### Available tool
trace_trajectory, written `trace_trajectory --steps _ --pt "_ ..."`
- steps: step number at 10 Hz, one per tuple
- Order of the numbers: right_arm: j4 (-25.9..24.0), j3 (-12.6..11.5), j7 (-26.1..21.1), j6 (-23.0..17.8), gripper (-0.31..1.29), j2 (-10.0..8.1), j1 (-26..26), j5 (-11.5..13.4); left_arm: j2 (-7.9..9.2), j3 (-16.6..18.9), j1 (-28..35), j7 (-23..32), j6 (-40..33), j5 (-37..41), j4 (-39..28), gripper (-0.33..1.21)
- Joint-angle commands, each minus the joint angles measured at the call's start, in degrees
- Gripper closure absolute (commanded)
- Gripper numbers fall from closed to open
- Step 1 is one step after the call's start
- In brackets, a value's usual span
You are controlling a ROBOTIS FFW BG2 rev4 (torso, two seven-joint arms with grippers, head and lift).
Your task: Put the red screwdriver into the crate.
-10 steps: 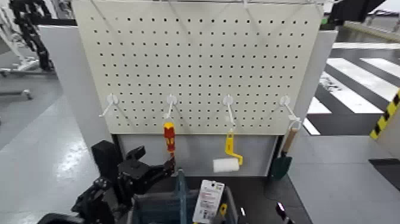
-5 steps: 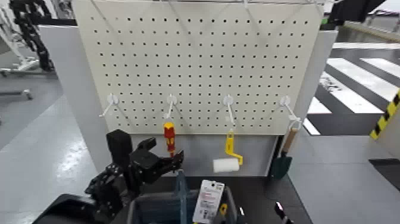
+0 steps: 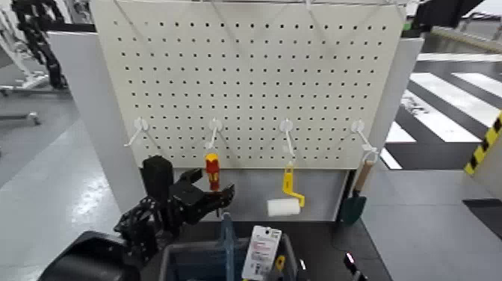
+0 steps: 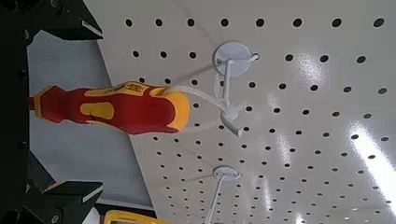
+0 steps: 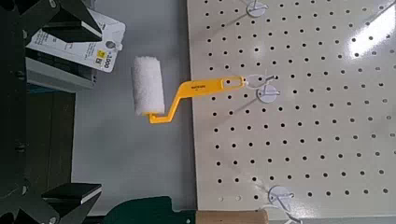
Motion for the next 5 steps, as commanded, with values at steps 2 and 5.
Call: trace_trajectory --steps 2,5 --pt "0.1 -0.1 0.0 0.0 0.16 0.00 0.0 -0.1 -0.16 0.1 -0.2 -0.6 0.9 0.2 0.2 0.86" --pt "0.1 -0.1 0.0 -0.2 0.16 0.09 0.1 -0.2 -0.24 0.5 0.1 -1.0 0.8 0.7 0.1 1.17"
